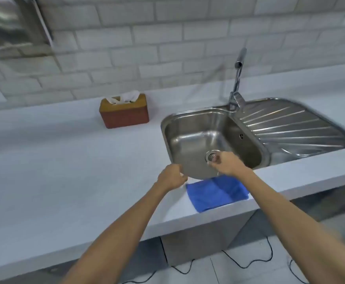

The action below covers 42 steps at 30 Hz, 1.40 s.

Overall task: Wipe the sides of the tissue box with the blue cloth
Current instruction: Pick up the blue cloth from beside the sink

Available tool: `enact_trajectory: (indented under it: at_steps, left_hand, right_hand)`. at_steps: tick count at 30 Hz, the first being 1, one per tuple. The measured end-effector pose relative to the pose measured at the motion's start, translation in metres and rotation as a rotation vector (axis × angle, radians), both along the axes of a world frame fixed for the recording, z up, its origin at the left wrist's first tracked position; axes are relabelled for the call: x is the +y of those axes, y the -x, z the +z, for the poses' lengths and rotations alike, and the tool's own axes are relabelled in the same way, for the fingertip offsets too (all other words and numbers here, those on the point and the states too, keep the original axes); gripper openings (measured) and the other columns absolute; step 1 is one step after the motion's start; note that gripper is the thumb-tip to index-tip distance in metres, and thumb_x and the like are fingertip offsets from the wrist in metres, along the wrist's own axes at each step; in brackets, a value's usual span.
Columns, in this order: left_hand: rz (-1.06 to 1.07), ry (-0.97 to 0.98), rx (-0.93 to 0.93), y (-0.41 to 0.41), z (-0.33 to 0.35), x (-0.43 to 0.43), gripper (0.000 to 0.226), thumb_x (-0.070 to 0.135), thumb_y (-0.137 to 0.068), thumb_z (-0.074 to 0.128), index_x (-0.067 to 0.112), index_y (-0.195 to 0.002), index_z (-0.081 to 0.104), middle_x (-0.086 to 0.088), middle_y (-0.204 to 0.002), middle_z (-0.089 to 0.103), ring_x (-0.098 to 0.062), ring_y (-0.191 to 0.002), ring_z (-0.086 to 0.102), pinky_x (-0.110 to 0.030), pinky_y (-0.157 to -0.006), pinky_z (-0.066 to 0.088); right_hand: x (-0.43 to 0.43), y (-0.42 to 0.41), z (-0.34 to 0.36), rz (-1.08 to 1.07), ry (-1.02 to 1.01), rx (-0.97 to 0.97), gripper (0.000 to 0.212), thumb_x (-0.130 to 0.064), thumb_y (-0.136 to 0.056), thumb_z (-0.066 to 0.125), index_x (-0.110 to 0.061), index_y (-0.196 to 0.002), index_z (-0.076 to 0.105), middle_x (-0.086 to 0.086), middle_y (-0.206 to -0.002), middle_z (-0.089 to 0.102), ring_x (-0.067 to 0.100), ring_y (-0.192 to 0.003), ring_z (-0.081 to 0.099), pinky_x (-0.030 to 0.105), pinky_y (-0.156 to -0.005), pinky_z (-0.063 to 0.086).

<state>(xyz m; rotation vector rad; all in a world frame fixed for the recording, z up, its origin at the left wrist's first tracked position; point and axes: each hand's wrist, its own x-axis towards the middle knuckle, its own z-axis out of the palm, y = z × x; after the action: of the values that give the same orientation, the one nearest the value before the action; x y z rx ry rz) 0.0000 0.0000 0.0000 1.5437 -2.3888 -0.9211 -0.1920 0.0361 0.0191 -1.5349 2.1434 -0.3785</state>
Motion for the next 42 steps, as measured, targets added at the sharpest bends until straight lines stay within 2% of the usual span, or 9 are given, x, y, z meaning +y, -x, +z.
enact_trajectory:
  at_steps: [5,8,12,16,20,24,28,34,42]
  left_hand:
    - [0.147,-0.052,-0.122,0.018,-0.028,0.026,0.032,0.028,-0.081,0.060,0.004,-0.102,0.058,-0.012,-0.105,0.062,-0.028,-0.098,0.060,-0.030,-0.069,0.040]
    - [0.164,-0.126,-0.164,0.026,-0.025,0.027,0.023,0.031,-0.082,0.060,0.009,-0.084,0.055,-0.013,-0.098,0.064,-0.029,-0.093,0.062,-0.029,-0.067,0.040]
    - [0.298,-0.428,0.283,0.036,-0.012,0.028,0.023,0.017,-0.087,0.054,0.014,-0.065,0.047,-0.008,-0.076,0.052,-0.021,-0.069,0.050,-0.029,-0.064,0.039]
    - [0.430,-0.583,0.710,0.046,0.012,0.019,0.030,0.016,-0.092,0.048,0.000,-0.117,0.052,-0.016,-0.109,0.059,-0.025,-0.092,0.057,-0.031,-0.073,0.047]
    - [0.452,-0.568,0.910,0.053,0.044,0.005,0.021,0.019,-0.095,0.049,0.007,-0.111,0.054,-0.012,-0.103,0.062,-0.020,-0.080,0.061,-0.027,-0.063,0.049]
    - [0.505,-0.401,0.867,0.039,0.056,-0.021,0.020,0.023,-0.095,0.052,0.010,-0.110,0.051,-0.010,-0.104,0.059,-0.020,-0.083,0.058,-0.027,-0.066,0.050]
    - [0.639,0.014,0.698,0.001,0.050,-0.049,0.031,0.027,-0.090,0.060,0.005,-0.111,0.056,-0.011,-0.114,0.062,-0.019,-0.091,0.057,-0.029,-0.079,0.048]
    - [0.523,-0.773,1.234,-0.068,0.040,-0.084,0.033,0.043,-0.090,0.054,0.016,-0.105,0.067,-0.008,-0.093,0.076,-0.022,-0.079,0.074,-0.032,-0.066,0.060]
    - [0.873,-0.600,1.132,-0.156,0.026,-0.168,0.023,0.029,-0.099,0.044,0.011,-0.108,0.055,-0.009,-0.092,0.066,-0.019,-0.073,0.064,-0.027,-0.054,0.055]
  right_hand:
    - [0.033,0.023,-0.031,-0.092,-0.094,0.026,0.028,-0.034,-0.085,0.063,-0.015,-0.069,0.051,0.013,-0.099,0.066,0.031,-0.096,0.061,0.028,-0.072,0.039]
    - [0.034,0.029,-0.036,-0.111,-0.031,-0.013,0.036,-0.031,-0.084,0.065,-0.019,-0.057,0.044,0.009,-0.083,0.062,0.027,-0.083,0.057,0.027,-0.068,0.036]
    - [0.026,0.028,-0.035,-0.141,-0.065,-0.123,0.038,-0.036,-0.084,0.063,-0.011,-0.060,0.050,0.011,-0.072,0.058,0.029,-0.074,0.058,0.035,-0.064,0.050]
    - [0.018,0.017,-0.022,-0.286,-0.068,-0.627,0.041,-0.048,-0.090,0.051,-0.007,-0.091,0.057,0.007,-0.072,0.053,0.021,-0.059,0.052,0.030,-0.057,0.050]
    - [0.002,-0.007,-0.010,-0.277,-0.094,-1.200,0.060,-0.067,-0.088,0.037,-0.013,-0.100,0.061,0.002,-0.068,0.068,0.018,-0.061,0.065,0.033,-0.065,0.051]
    - [-0.023,-0.029,0.004,-0.180,-0.050,-1.581,0.060,-0.058,-0.089,0.045,-0.009,-0.119,0.062,0.011,-0.098,0.074,0.026,-0.086,0.071,0.042,-0.074,0.057]
    - [-0.058,-0.060,0.017,-0.163,-0.025,-1.575,0.046,-0.027,-0.094,0.053,-0.002,-0.133,0.050,0.011,-0.106,0.066,0.025,-0.090,0.065,0.039,-0.075,0.056]
    - [-0.125,-0.111,0.029,-0.008,-0.106,-1.366,0.037,-0.027,-0.090,0.059,-0.002,-0.117,0.060,0.013,-0.104,0.067,0.025,-0.089,0.065,0.035,-0.076,0.055]
    - [-0.229,-0.132,0.012,-0.118,0.081,-0.976,0.043,-0.037,-0.092,0.056,-0.006,-0.122,0.054,0.008,-0.095,0.059,0.018,-0.074,0.058,0.027,-0.063,0.050]
